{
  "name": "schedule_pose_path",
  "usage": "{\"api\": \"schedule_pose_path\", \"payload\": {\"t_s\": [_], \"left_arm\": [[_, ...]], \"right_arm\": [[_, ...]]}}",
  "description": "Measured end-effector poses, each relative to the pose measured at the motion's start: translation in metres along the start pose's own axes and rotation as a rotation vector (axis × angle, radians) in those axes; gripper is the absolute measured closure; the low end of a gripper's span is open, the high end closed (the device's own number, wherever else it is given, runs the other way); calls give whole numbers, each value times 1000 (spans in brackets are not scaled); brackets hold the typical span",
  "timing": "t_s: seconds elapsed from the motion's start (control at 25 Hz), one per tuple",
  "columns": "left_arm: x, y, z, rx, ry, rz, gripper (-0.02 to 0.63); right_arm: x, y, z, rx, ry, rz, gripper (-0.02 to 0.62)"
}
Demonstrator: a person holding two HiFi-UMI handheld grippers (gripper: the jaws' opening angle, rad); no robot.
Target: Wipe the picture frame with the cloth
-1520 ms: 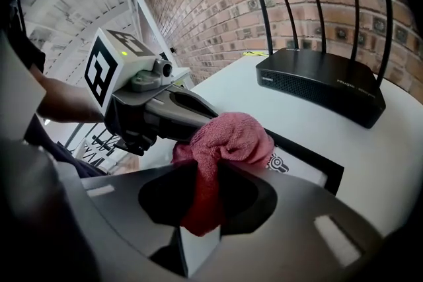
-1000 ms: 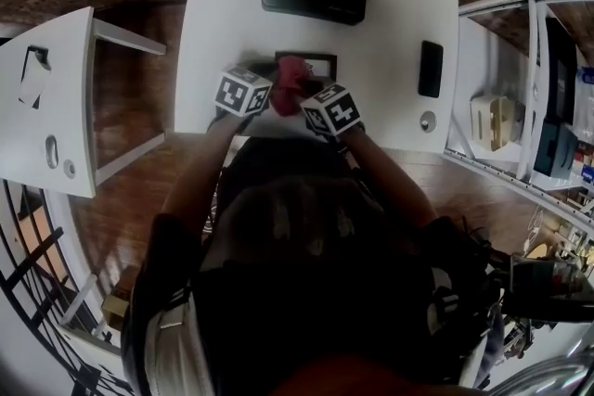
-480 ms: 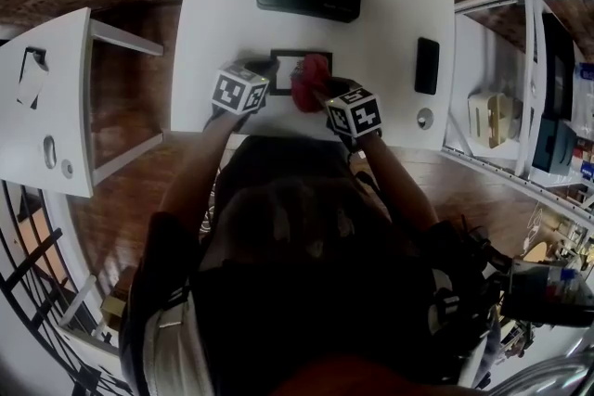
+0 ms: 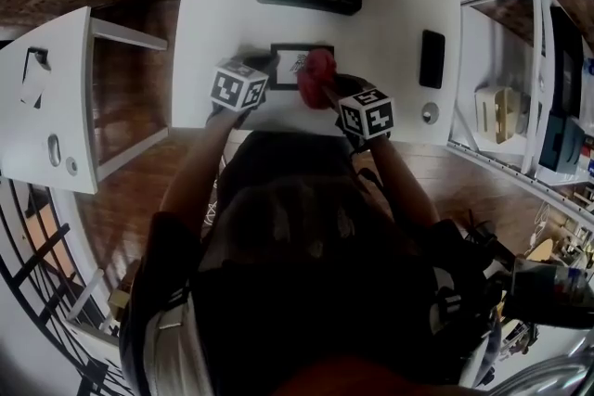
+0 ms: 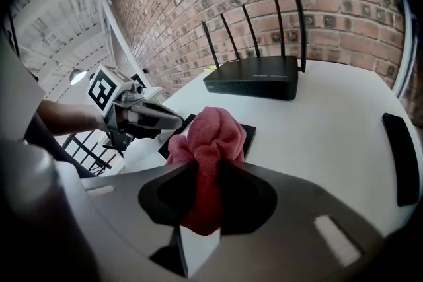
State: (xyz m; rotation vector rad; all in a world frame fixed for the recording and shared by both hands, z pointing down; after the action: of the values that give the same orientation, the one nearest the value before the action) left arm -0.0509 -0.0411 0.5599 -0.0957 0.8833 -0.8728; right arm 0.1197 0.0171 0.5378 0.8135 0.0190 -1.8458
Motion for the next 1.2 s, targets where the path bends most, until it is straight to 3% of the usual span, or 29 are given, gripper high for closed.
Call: {"api": "schedule_pose_path", "payload": {"t_s": [0.2,0.44,0.72,0.88,1.04,1.2], "left_arm": [[-1,1,1,0,3,-9,604],[-2,0,0,4,15,-15,604],[-2,0,-1,4,28,-24,604],[-2,1,1,-10,23,-8,604],[4,-6,-9,-17,104,-102,604],[9,-4,-23,-38,110,-91,604]], "right_arm": [[-4,14,-10,-8,30,65,505],[-20,42,-29,-75,48,173,508],[-29,53,-48,-69,145,303,508],[-12,38,-47,-27,194,279,508],[16,18,-49,28,234,215,508],[39,-3,-45,90,257,166,508]]}}
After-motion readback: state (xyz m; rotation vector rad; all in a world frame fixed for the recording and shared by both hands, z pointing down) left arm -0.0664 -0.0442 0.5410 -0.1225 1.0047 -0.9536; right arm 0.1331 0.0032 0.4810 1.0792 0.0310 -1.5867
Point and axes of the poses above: the fingertips, and each gripper's own axes: z forward along the fingers, y to its right, x out of its top, the point moved 6 cm from there along -z, backward along the fingers, and after that the axes turned 2 degrees about z, right-handed, at the moved point
